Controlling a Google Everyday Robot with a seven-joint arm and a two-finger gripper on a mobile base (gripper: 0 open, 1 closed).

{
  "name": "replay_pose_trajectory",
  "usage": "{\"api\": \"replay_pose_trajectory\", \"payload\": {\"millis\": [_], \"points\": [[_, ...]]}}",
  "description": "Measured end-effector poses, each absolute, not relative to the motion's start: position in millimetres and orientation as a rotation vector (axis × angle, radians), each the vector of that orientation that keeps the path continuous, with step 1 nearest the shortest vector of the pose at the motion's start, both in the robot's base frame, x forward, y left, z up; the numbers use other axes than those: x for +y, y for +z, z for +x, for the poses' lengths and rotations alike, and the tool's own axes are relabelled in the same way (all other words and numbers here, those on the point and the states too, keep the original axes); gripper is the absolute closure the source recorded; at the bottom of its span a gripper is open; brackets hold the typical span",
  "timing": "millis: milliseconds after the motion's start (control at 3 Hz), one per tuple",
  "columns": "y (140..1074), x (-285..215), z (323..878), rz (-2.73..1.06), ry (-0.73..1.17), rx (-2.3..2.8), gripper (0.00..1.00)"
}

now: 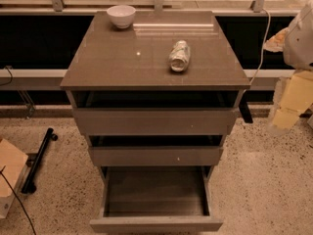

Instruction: Close bottom drawer

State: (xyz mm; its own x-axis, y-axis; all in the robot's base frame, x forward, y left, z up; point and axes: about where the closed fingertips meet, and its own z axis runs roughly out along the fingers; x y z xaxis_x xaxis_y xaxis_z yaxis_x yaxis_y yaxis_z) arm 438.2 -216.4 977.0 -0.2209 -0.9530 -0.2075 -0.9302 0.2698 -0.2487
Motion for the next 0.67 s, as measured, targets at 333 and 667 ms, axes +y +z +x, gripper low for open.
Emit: {"api": "replay_pose_trajectory", "payload": {"millis": [333,667], "points": [[977.2,-216.4,438.2,-1.723,-0.102,2.229,0.0],[979.8,-215.6,438.3,-1.718,-0.11,2.221,0.19]]}}
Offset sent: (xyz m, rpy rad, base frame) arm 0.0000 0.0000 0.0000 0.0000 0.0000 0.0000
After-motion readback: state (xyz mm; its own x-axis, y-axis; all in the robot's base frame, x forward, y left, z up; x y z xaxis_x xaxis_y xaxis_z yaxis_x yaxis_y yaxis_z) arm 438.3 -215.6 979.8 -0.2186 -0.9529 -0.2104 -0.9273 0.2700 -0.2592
